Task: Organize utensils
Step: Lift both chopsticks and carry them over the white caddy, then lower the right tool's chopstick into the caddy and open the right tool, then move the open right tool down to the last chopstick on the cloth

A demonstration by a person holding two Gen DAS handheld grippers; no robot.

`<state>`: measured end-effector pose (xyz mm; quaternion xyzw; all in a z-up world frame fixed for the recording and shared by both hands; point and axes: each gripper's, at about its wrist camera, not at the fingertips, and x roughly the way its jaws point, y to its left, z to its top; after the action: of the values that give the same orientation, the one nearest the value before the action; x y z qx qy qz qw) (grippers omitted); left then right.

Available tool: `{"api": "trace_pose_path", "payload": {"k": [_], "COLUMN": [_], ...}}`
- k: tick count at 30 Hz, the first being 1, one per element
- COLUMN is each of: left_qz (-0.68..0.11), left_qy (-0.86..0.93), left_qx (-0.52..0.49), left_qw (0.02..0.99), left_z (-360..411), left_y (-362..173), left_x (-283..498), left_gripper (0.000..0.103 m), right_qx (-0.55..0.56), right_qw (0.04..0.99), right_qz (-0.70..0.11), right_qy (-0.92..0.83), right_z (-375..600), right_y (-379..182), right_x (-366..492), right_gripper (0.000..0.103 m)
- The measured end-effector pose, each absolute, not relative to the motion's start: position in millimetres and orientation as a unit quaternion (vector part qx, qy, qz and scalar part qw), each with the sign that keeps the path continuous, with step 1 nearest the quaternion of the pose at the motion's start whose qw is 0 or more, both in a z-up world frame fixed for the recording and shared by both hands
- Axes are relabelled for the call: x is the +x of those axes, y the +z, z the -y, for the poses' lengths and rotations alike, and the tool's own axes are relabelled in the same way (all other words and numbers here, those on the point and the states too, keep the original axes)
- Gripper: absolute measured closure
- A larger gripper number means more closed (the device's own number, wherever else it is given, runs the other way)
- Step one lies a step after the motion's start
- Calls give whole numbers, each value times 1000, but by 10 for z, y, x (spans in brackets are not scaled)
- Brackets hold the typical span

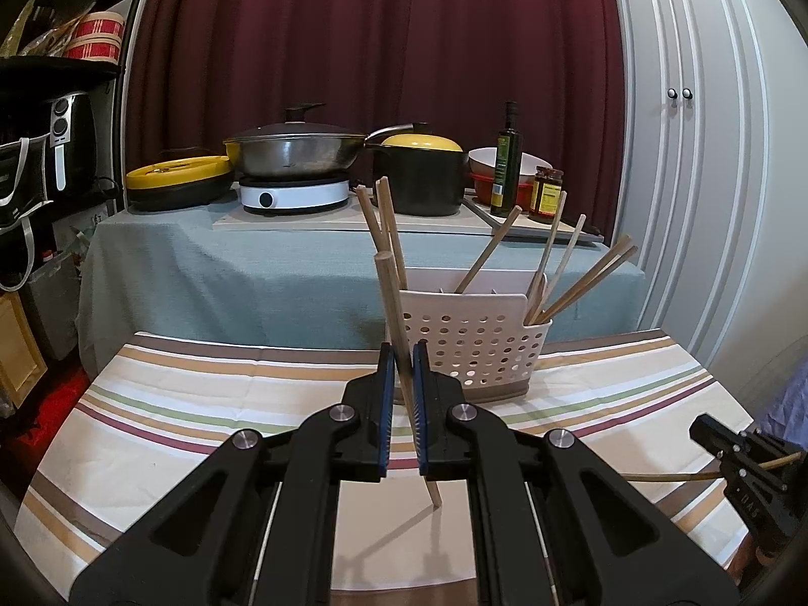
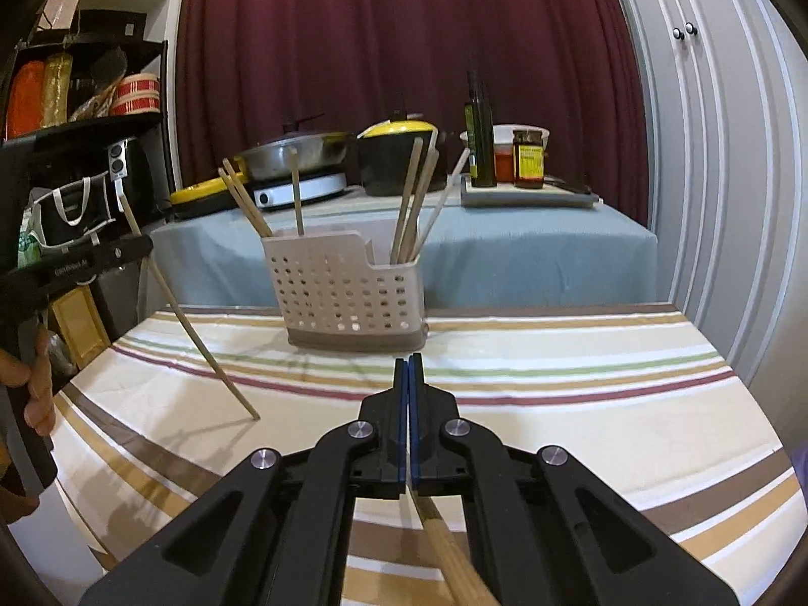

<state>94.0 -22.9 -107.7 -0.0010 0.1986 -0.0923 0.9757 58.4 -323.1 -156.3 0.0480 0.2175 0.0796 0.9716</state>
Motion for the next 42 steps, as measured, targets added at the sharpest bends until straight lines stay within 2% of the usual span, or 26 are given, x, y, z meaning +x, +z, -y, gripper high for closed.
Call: {"api": "trace_pose_path", "payload": {"k": [7, 14, 16, 20, 23, 25, 32, 33, 34, 37, 42], "left_qz": [-198, -193, -193, -192, -192, -192, -194, -193, -193, -193, -193], "left_qy": [-95, -95, -97, -99, -101, -101, -101, -101, -102, -102, -104], "left_qx": [-1, 1, 2, 7, 9, 10, 11, 12, 12, 12, 10], "left_qw": [976, 977, 976, 976, 976, 976, 976, 976, 976, 976, 976], "left_z": [219, 237, 253, 306, 341, 358, 402, 409, 413, 413, 419], "left_y": [-1080, -1089, -1089, -1090, -1095, -1098, -1107, -1104, -1100, -1099, -1093], "left_x": [945, 890, 856, 776, 708, 666, 594, 582, 572, 572, 554], "left_gripper": [95, 95, 95, 96, 96, 96, 96, 96, 96, 96, 96], "right_qx": [42, 47, 53, 58, 61, 59, 73, 79, 84, 75, 65], "right_qw": [973, 965, 964, 966, 966, 967, 968, 968, 968, 973, 973], "right_qz": [-211, -242, -247, -237, -229, -224, -197, -189, -176, -148, -158], "right_qy": [82, 89, 86, 91, 102, 104, 139, 147, 157, 159, 153], "right_z": [3221, 3262, 3281, 3314, 3312, 3291, 3244, 3249, 3255, 3217, 3195], "right_y": [-1480, -1715, -1777, -1836, -1845, -1841, -1889, -1874, -1854, -1812, -1862], "right_x": [603, 443, 386, 227, 138, 83, 30, 21, 4, -60, -115], "right_gripper": [102, 102, 93, 90, 81, 41, 40, 37, 30, 21, 20]}}
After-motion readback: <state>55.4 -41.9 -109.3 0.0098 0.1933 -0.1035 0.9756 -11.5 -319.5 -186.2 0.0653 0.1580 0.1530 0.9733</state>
